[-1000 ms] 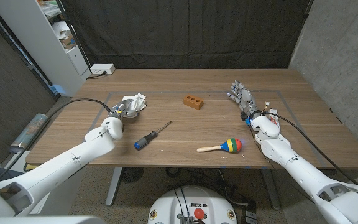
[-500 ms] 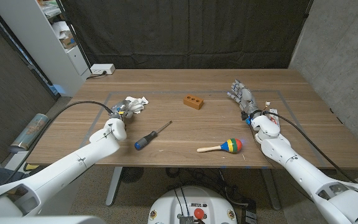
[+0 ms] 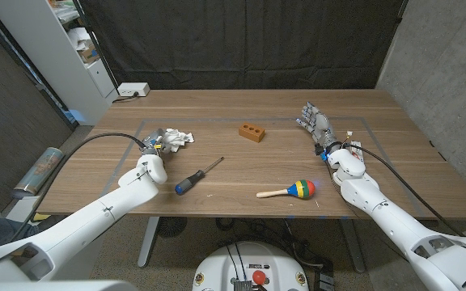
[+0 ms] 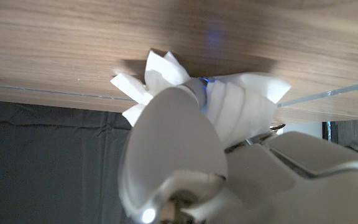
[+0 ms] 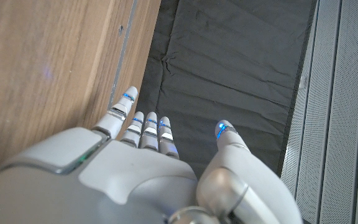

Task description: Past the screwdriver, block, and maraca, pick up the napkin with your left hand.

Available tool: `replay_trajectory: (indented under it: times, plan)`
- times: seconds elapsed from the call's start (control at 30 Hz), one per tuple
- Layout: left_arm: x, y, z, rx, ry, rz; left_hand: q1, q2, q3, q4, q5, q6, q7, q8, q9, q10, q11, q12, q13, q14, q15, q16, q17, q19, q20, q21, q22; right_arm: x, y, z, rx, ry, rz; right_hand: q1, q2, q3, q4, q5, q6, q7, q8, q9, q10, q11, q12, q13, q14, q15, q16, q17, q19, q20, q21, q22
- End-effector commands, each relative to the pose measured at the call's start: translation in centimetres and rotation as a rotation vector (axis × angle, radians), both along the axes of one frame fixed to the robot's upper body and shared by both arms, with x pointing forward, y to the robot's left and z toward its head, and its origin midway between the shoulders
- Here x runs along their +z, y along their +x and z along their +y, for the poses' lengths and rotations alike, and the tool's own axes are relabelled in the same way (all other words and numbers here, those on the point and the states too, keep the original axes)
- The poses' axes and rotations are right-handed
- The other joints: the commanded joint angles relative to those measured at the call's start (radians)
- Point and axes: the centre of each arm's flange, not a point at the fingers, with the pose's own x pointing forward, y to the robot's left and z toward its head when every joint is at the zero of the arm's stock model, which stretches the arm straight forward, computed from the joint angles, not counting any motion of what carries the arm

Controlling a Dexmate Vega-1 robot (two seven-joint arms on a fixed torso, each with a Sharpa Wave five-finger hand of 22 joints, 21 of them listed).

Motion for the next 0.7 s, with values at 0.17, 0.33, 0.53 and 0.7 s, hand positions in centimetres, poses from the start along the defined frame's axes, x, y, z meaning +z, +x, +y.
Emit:
replay_trajectory:
  times: [0.17, 0.33, 0.53, 0.7]
  plan:
    - [1.7, -1.1, 0.5, 0.035, 0.01, -0.056, -0.017, 0.005, -0.005, 0.013, 0.009, 0.001, -0.008, 0.007, 0.015, -0.002, 0.001, -0.005, 0.015, 0.093, 0.025, -0.001, 0.416, 0.452, 0.006, 0.025, 0.034, 0.1, 0.0, 0.2, 0.003, 0.002, -0.005, -0.002, 0.009, 0.002, -0.005, 0.005, 0.009, -0.006, 0.002, 0.003, 0.01, 0.003, 0.001, 0.001, 0.009, 0.004, 0.005, 0.002, 0.007, 0.006, 0.002, 0.005]
    - [2.0, -1.4, 0.8, 0.037, 0.006, -0.062, -0.023, 0.005, -0.006, 0.014, 0.01, 0.003, -0.008, 0.01, 0.019, -0.002, -0.001, -0.006, 0.02, 0.093, 0.025, 0.0, 0.422, 0.449, 0.006, 0.032, 0.033, 0.1, -0.1, 0.3, 0.003, 0.003, -0.006, -0.002, 0.009, 0.002, -0.006, 0.005, 0.009, -0.005, 0.001, 0.003, 0.012, 0.005, 0.002, 0.001, 0.008, 0.003, 0.005, 0.002, 0.007, 0.006, 0.002, 0.005]
    - [2.8, -1.9, 1.0, 0.041, 0.017, -0.08, -0.029, 0.005, -0.008, 0.015, 0.011, 0.008, -0.008, 0.014, 0.026, 0.0, 0.001, -0.007, 0.026, 0.094, 0.025, 0.001, 0.429, 0.446, 0.005, 0.041, 0.032, 0.2, -0.2, 0.5, 0.004, 0.005, -0.013, -0.003, 0.009, 0.002, -0.006, 0.005, 0.01, -0.005, 0.002, 0.003, 0.011, 0.004, 0.001, 0.001, 0.008, 0.003, 0.005, 0.002, 0.007, 0.006, 0.002, 0.005]
    - [3.8, -2.4, 1.0, 0.036, 0.032, -0.105, -0.037, 0.003, -0.012, 0.015, 0.012, 0.009, -0.01, 0.016, 0.033, 0.007, 0.0, -0.006, 0.033, 0.097, 0.021, 0.004, 0.438, 0.442, 0.006, 0.052, 0.03, 0.2, -0.4, 0.6, 0.004, 0.01, -0.017, -0.003, 0.009, 0.002, -0.007, 0.005, 0.01, -0.004, 0.001, 0.003, 0.011, 0.004, 0.001, 0.001, 0.009, 0.004, 0.005, 0.002, 0.006, 0.006, 0.001, 0.005]
